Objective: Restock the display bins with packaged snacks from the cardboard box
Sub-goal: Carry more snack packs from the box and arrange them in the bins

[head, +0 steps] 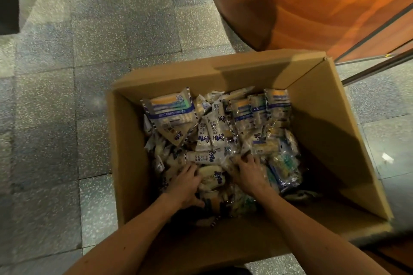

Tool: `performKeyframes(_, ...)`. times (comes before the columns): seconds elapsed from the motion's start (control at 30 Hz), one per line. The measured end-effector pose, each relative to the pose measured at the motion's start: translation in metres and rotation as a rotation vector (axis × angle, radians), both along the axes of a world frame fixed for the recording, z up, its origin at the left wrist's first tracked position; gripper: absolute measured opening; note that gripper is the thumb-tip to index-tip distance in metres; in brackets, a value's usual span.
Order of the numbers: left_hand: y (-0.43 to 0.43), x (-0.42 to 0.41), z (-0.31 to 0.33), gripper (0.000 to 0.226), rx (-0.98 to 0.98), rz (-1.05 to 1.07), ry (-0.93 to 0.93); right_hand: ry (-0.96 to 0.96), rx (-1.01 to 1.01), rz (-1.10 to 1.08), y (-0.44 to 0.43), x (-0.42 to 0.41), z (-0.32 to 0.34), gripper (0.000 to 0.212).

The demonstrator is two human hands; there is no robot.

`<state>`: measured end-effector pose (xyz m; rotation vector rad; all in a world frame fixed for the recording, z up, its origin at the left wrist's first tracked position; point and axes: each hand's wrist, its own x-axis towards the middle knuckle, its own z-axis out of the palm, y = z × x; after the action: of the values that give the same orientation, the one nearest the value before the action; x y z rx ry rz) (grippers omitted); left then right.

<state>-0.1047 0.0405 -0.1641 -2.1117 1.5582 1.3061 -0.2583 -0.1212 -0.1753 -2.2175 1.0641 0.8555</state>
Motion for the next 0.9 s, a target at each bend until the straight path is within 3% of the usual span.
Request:
performKeyframes(0.13, 0.003, 0.008, 0.006, 0.074, -0.104, -0.013, 0.018, -0.04, -0.039, -0.116, 0.002, -0.005, 0.006, 0.055)
performKeyframes(0.27, 0.01, 0.013, 0.017, 0.053, -0.198, 0.177, 0.107, -0.113, -0.033, -0.298, -0.001, -0.008, 0.011, 0.053)
performKeyframes(0.33, 0.01, 0.019, 0.029, 0.04, -0.268, 0.322, 0.194, -0.174, 0.013, -0.48, -0.002, -0.005, 0.011, 0.068)
performKeyframes(0.43, 0.01, 0.028, 0.041, 0.037, -0.356, 0.51, 0.284, -0.174, 0.086, -0.688, -0.005, 0.003, 0.009, 0.104)
performKeyframes(0.53, 0.009, 0.038, 0.047, 0.035, -0.401, 0.681, 0.28, -0.077, 0.105, -0.67, -0.006, 0.012, 0.005, 0.122)
performKeyframes(0.6, 0.01, 0.043, 0.051, 0.034, -0.41, 0.787, 0.245, -0.049, 0.084, -0.653, -0.006, 0.016, 0.002, 0.124)
performKeyframes(0.67, 0.011, 0.046, 0.054, 0.035, -0.416, 0.867, 0.216, -0.078, 0.047, -0.652, -0.005, 0.014, -0.001, 0.113)
performKeyframes(0.8, 0.01, 0.048, 0.061, 0.034, -0.448, 0.93, 0.171, -0.201, 0.091, -0.716, -0.012, 0.006, 0.014, 0.062)
performKeyframes(0.9, 0.004, 0.047, 0.071, 0.036, -0.429, 1.044, 0.306, -0.24, 0.173, -0.766, -0.022, -0.005, 0.025, 0.056)
